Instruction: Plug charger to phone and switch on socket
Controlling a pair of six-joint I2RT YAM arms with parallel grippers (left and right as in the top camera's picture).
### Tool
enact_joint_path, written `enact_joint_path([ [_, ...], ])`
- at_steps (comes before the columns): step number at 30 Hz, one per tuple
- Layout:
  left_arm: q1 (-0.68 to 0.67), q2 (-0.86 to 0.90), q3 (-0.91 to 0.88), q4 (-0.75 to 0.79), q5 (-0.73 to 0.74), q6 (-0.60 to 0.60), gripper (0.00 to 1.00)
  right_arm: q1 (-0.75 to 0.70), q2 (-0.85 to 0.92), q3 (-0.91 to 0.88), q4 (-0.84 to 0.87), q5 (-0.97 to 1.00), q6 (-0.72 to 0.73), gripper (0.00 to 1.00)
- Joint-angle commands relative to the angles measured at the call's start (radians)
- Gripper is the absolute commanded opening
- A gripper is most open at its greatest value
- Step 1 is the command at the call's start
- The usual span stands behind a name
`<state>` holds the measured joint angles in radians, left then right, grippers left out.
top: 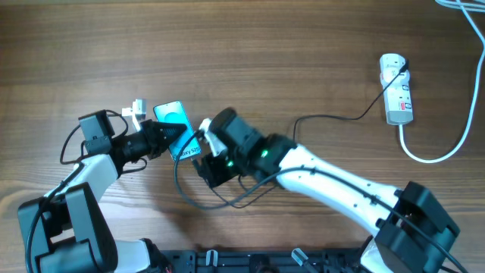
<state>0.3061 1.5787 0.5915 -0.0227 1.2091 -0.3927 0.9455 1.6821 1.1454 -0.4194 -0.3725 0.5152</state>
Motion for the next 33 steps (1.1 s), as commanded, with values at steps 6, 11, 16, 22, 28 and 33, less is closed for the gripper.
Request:
enact_joint_path([
  [6,-0.001,-0.012,0.000,0.004,0.005,-0.095,0.04,0.115,0.001,0.018,0.031,0.328,0.087,0.04],
  [11,-0.001,-0.012,0.000,0.010,0.066,-0.095,0.05,0.116,0.022,0.018,0.082,0.292,0.138,0.04],
  [16,-0.001,-0.012,0.000,0.024,0.084,-0.095,0.04,0.116,0.023,0.018,0.112,0.190,0.117,0.04],
  [22,-0.001,-0.012,0.000,0.049,0.144,-0.093,0.04,0.115,0.023,0.018,0.066,0.193,0.165,0.04],
  [28,-0.001,-0.012,0.000,0.049,0.144,-0.086,0.04,0.078,0.023,0.018,0.090,0.206,0.170,0.04],
  [33,-0.001,-0.012,0.000,0.049,0.145,-0.087,0.04,0.071,0.023,0.018,0.069,0.206,0.195,0.04],
])
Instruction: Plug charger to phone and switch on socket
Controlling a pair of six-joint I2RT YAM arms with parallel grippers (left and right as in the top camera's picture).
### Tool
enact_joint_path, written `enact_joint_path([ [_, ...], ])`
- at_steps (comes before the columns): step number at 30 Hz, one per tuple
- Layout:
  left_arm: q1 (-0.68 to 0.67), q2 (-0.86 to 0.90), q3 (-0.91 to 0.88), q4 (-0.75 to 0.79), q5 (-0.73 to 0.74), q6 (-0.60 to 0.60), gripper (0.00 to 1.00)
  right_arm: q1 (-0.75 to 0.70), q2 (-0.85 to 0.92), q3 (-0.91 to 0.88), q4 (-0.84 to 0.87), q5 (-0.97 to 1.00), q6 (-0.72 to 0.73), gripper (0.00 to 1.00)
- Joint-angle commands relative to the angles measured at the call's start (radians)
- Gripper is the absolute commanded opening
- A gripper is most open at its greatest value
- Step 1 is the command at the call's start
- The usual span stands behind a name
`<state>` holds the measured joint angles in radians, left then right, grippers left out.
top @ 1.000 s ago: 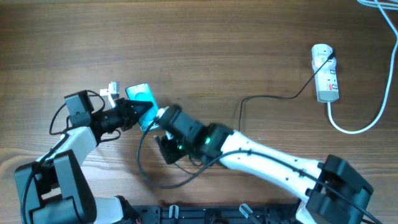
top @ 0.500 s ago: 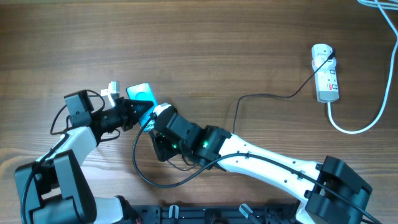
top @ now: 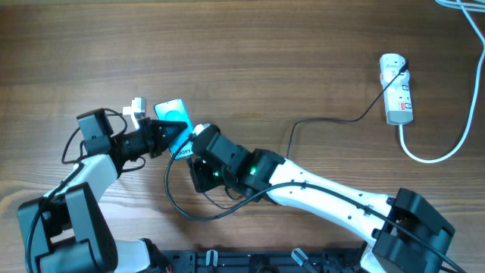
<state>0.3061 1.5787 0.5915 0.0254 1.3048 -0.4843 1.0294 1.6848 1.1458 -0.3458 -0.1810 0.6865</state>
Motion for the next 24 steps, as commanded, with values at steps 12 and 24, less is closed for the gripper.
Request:
enact_joint_path([
  [12,-0.001,-0.012,0.000,0.002,0.056,0.005,0.05,-0.013,0.020,0.018,0.020,-0.121,0.020,0.04],
  [24,-0.001,-0.012,0.000,0.002,0.056,0.005,0.04,-0.019,0.020,0.018,-0.006,-0.105,0.023,0.04],
])
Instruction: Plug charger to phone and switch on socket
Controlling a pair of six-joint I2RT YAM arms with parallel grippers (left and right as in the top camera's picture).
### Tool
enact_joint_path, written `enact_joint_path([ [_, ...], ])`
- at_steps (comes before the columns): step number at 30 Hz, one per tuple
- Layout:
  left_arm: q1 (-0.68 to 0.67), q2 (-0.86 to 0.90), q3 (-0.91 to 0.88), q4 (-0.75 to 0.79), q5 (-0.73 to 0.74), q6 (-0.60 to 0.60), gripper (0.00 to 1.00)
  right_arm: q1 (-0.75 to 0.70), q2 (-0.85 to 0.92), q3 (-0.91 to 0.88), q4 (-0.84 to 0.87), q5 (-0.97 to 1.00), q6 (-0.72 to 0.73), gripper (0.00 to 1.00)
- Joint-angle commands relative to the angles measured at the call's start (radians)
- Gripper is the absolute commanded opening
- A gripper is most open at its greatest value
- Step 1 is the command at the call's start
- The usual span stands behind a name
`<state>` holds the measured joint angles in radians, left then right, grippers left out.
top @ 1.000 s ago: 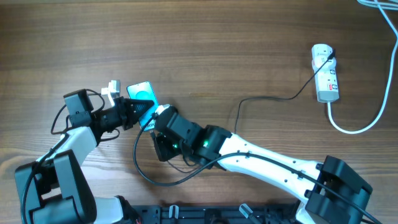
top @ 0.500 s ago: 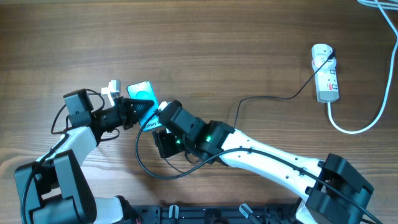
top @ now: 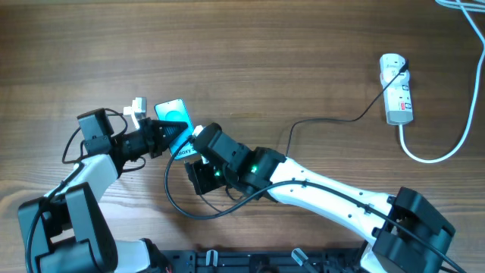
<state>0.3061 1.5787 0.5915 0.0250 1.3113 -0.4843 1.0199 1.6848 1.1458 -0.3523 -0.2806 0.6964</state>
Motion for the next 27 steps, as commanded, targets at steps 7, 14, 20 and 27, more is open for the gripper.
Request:
enact_joint_path([
  [7,-0.001,-0.012,0.000,0.002,0.051,0.005,0.04,-0.020,0.020,0.018,0.000,-0.005,0.013,0.04],
  [14,-0.001,-0.012,0.000,0.003,0.073,0.005,0.05,-0.020,0.020,0.018,0.001,-0.012,0.013,0.04],
  [20,-0.001,-0.012,0.000,0.006,0.072,0.005,0.05,-0.020,0.020,0.018,-0.003,-0.026,0.013,0.04],
  [27,-0.001,-0.012,0.000,0.006,0.072,0.005,0.04,-0.020,0.020,0.018,-0.005,0.011,0.011,0.04],
])
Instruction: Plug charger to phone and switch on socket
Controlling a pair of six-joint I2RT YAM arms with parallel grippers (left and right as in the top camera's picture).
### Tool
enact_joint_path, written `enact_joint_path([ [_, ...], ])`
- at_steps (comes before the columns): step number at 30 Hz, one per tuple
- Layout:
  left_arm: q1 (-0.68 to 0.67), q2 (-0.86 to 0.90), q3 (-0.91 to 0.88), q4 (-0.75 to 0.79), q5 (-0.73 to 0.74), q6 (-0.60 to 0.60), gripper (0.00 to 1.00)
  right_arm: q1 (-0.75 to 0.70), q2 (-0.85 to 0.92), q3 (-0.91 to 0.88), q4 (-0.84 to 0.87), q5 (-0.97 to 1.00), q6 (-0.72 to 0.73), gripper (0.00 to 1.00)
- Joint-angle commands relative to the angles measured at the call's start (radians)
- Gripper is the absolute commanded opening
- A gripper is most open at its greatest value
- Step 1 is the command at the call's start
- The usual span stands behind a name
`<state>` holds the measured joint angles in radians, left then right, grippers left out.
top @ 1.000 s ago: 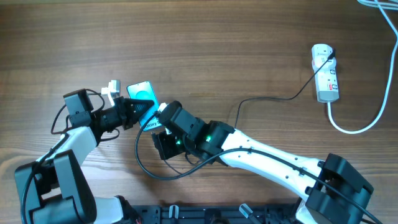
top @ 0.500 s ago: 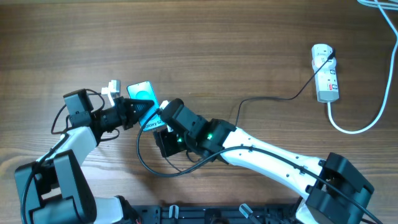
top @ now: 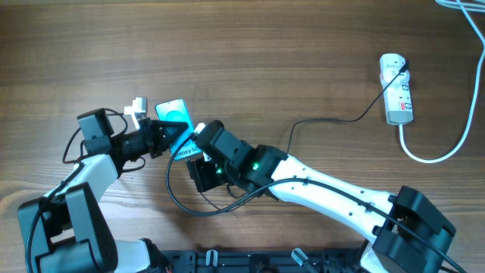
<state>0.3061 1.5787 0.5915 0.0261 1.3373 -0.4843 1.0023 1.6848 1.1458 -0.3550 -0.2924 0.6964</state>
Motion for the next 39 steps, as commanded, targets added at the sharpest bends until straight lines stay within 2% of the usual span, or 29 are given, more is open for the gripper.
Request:
enact_joint_path([
  [1,-0.001,-0.012,0.000,0.005,0.047,0.005,0.04,-0.002,0.020,0.018,-0.003,0.026,0.010,0.04],
  [18,-0.001,-0.012,0.000,0.005,0.047,0.005,0.04,-0.002,0.020,0.018,0.000,0.126,0.002,0.04],
  [39,-0.001,-0.012,0.000,0.004,0.050,0.035,0.04,-0.002,0.020,0.018,0.090,0.206,-0.043,0.04],
])
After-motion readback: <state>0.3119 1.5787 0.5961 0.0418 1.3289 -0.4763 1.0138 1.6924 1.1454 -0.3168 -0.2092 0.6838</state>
